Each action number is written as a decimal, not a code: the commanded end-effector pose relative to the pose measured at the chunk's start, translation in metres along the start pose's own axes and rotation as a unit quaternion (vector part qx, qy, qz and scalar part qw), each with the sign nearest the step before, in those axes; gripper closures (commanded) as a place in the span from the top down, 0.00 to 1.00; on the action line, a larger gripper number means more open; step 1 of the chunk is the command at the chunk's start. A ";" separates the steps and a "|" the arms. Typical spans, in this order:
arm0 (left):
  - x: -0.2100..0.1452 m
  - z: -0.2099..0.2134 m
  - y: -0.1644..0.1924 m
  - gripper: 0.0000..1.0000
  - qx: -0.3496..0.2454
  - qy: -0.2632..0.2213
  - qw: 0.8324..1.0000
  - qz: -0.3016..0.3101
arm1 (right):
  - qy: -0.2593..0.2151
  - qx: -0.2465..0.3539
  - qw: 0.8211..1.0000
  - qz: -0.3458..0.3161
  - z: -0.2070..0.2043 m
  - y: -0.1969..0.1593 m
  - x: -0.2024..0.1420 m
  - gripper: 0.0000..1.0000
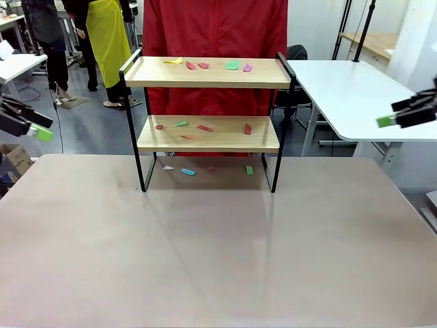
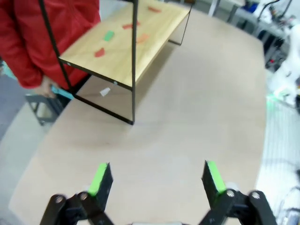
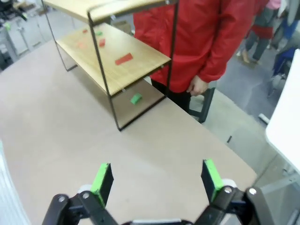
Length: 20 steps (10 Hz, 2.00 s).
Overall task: Clean the shelf.
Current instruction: Pick up the Duster handed by the human.
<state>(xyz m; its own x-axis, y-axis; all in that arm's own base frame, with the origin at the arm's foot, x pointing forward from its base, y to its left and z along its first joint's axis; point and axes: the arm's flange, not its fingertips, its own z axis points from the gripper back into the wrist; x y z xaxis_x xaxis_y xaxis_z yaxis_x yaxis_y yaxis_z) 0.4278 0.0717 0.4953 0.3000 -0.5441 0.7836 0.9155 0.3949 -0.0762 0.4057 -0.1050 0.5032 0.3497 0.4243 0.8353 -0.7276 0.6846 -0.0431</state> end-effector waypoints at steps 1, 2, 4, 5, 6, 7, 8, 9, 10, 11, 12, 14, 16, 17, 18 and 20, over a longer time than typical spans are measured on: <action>-0.023 -0.009 0.037 1.00 -0.029 -0.037 0.998 -0.036 | -0.028 0.021 0.999 0.014 -0.009 -0.044 -0.020 1.00; -0.037 -0.009 0.050 1.00 -0.031 -0.058 0.997 -0.042 | -0.042 0.030 0.999 0.011 -0.009 -0.062 -0.035 1.00; -0.056 -0.013 0.071 1.00 -0.036 -0.113 0.991 -0.056 | -0.052 0.042 0.998 -0.002 -0.019 -0.091 -0.061 1.00; -0.061 -0.015 0.072 1.00 -0.026 -0.121 0.990 -0.061 | -0.067 0.046 0.997 -0.008 -0.022 -0.097 -0.070 1.00; -0.060 -0.015 0.067 1.00 -0.032 -0.120 0.990 -0.065 | -0.057 0.041 0.996 -0.053 -0.027 -0.093 -0.070 1.00; -0.066 -0.015 0.061 1.00 -0.025 -0.111 0.992 -0.048 | -0.043 0.030 0.999 -0.009 -0.008 -0.079 -0.069 1.00; -0.066 -0.015 0.061 1.00 -0.025 -0.111 0.992 -0.048 | -0.043 0.030 0.999 -0.009 -0.008 -0.079 -0.069 1.00; -0.066 -0.015 0.061 1.00 -0.025 -0.111 0.992 -0.048 | -0.043 0.030 0.999 -0.009 -0.008 -0.079 -0.069 1.00; -0.066 -0.015 0.061 1.00 -0.025 -0.111 0.992 -0.048 | -0.043 0.030 0.999 -0.009 -0.008 -0.079 -0.069 1.00; -0.069 -0.016 0.067 1.00 -0.027 -0.108 0.993 -0.050 | -0.043 0.030 0.999 -0.009 -0.008 -0.079 -0.069 1.00; -0.072 -0.019 0.090 1.00 -0.055 -0.124 0.990 -0.040 | -0.043 0.029 0.998 -0.021 -0.011 -0.084 -0.069 1.00; -0.088 -0.019 0.126 1.00 -0.085 -0.169 0.981 -0.032 | -0.086 0.056 0.995 0.003 -0.029 -0.111 -0.079 1.00; -0.104 -0.029 0.150 1.00 -0.093 -0.192 0.976 -0.041 | -0.111 0.072 0.991 0.022 -0.046 -0.136 -0.088 1.00; -0.108 -0.030 0.155 1.00 -0.108 -0.203 0.972 -0.054 | -0.125 0.088 0.988 0.018 -0.050 -0.148 -0.093 1.00; -0.112 -0.031 0.160 1.00 -0.115 -0.214 0.968 -0.071 | -0.135 0.090 0.987 0.009 -0.052 -0.159 -0.098 1.00; -0.120 -0.036 0.174 1.00 -0.128 -0.236 0.958 -0.101 | -0.155 0.087 0.984 0.005 -0.051 -0.174 -0.102 1.00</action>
<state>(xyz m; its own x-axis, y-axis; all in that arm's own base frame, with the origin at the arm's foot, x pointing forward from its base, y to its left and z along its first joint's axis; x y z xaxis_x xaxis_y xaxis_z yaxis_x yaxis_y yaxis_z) 0.5532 0.1748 0.3668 0.0699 -0.2182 0.9734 0.9907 0.1295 -0.0421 0.5156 -0.2296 0.3914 0.1969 0.2298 0.9531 -0.8189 0.5731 0.0310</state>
